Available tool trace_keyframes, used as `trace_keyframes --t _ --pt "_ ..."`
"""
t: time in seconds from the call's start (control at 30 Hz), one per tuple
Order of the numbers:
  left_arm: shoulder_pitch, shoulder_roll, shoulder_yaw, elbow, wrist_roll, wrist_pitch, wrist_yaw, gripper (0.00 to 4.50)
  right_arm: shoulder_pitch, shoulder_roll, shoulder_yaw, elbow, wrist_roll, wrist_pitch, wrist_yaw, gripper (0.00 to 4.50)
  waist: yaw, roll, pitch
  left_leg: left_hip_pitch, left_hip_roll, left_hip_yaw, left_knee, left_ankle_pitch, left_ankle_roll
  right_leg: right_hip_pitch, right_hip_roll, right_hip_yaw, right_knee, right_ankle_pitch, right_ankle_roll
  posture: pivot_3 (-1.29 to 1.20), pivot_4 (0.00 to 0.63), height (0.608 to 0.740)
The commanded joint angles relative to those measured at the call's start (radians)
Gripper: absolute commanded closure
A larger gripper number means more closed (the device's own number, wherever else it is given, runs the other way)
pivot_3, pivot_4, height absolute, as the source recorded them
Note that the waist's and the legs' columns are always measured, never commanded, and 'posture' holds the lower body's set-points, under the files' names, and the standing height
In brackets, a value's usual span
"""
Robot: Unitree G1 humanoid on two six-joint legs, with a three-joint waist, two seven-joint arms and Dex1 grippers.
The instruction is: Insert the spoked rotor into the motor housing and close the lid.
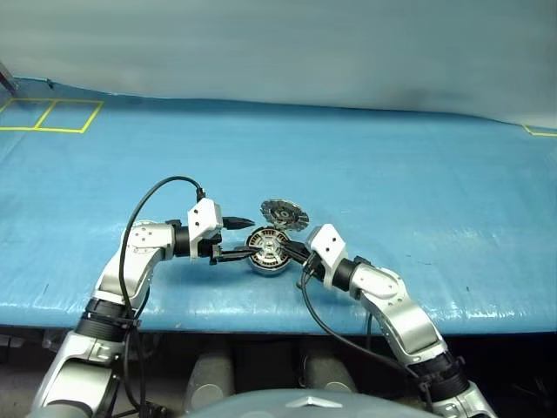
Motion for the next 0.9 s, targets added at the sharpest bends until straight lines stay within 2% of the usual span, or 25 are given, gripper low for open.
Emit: trace_keyframes --t 0.03,0.27,0.43,0.67,0.9 --pt "0.005 0.012 0.032 -0.053 -0.024 0.0 0.022 1.53 -0.022 0.008 0.001 0.009 -0.005 -0.011 0.004 4.5 0.0 0.0 0.0 0.0 0.0 0.0 0.0 0.0 0.0 0.0 0.0 0.0 0.0 0.0 0.0 0.0 0.15 0.74" --pt "0.033 0.022 0.045 -0.066 -0.038 0.009 0.046 1.53 -0.017 -0.009 0.039 0.029 -0.067 0.017 -0.005 4.5 -0.001 0.0 0.0 0.001 0.0 0.0 0.0 0.0 0.0 0.0 0.0 0.0 0.0 0.0 0.0 0.0 0.15 0.74" --pt "0.041 0.032 0.044 -0.063 -0.044 0.006 0.054 1.53 -0.006 -0.021 0.034 -0.036 -0.076 0.02 -0.007 4.5 -0.002 0.0 0.0 0.001 0.0 0.0 0.0 0.0 0.0 0.001 0.0 0.0 0.0 0.0 0.0 0.0 0.15 0.74" --pt "0.04 0.028 0.035 -0.053 -0.052 0.006 0.067 1.53 0.029 -0.037 -0.043 -0.211 -0.041 0.046 -0.037 4.5 0.0 0.0 0.0 -0.001 0.0 0.0 -0.001 0.0 0.0 -0.001 0.0 0.0 -0.001 0.0 0.0 0.0 0.15 0.74" --pt "0.037 0.022 0.03 -0.035 -0.053 0.001 0.063 1.53 0.068 -0.105 -0.083 -0.276 -0.064 0.109 -0.052 4.5 0.001 0.0 0.0 0.0 0.0 0.0 -0.001 0.0 0.0 -0.001 0.0 0.0 -0.001 0.0 0.0 0.0 0.15 0.74"
